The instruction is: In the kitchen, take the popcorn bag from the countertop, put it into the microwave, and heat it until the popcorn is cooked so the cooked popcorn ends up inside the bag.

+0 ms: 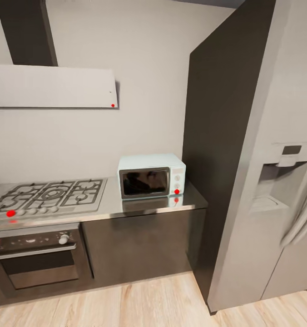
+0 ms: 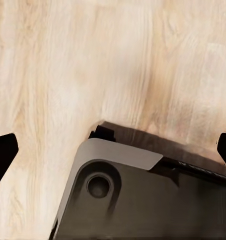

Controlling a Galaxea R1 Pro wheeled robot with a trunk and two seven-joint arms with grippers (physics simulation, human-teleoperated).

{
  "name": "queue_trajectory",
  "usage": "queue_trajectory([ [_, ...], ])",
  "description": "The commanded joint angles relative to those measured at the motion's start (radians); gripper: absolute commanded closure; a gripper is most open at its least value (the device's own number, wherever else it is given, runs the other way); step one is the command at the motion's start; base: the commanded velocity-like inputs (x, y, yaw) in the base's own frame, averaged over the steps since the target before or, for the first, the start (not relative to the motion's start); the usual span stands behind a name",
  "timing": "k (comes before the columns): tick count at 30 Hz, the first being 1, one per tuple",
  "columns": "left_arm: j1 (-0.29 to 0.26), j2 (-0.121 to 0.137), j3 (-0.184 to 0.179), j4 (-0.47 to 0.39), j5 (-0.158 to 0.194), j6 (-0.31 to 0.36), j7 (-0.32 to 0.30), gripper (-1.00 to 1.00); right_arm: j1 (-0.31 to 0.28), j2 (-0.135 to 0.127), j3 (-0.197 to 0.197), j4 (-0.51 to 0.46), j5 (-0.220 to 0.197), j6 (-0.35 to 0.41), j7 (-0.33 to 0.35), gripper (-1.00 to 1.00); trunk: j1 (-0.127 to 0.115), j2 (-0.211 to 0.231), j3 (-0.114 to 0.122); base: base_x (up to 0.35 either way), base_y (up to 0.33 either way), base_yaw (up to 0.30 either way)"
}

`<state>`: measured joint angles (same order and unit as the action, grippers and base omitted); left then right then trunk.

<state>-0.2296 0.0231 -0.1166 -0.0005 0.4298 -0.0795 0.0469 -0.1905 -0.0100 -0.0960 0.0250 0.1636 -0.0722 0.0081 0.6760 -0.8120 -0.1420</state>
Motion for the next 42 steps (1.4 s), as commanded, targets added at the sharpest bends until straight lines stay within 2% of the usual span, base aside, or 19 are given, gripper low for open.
queue_trajectory([
  [1, 0.002, 0.001, -0.009, 0.0, 0.007, -0.003, 0.005, -1.0, -0.001, -0.001, -0.008, 0.003, 0.01, -0.012, 0.001, -1.0, 0.0, -0.001, -0.001, 0.0, 0.0, 0.281],
  [4, 0.009, 0.009, -0.01, 0.0, 0.007, -0.002, 0.002, -1.0, -0.001, -0.001, -0.01, 0.003, 0.01, -0.023, 0.001, -1.0, 0.0, -0.001, -0.001, 0.0, 0.0, 0.281],
  [11, 0.01, -0.001, -0.011, 0.0, 0.007, -0.007, 0.007, -1.0, -0.001, 0.0, -0.014, 0.004, -0.001, -0.024, 0.001, -1.0, 0.0, -0.001, -0.001, 0.0, 0.0, 0.281],
  [27, 0.01, -0.002, -0.011, 0.0, 0.007, -0.01, 0.008, -1.0, -0.001, -0.004, -0.016, 0.006, -0.009, -0.011, 0.002, -1.0, 0.0, -0.001, -0.001, 0.0, 0.0, 0.275],
  [42, 0.01, -0.002, -0.011, 0.0, 0.007, -0.01, 0.008, -1.0, -0.001, -0.007, -0.016, 0.006, -0.006, -0.012, 0.002, -1.0, 0.0, -0.001, -0.001, 0.0, 0.0, 0.03],
])
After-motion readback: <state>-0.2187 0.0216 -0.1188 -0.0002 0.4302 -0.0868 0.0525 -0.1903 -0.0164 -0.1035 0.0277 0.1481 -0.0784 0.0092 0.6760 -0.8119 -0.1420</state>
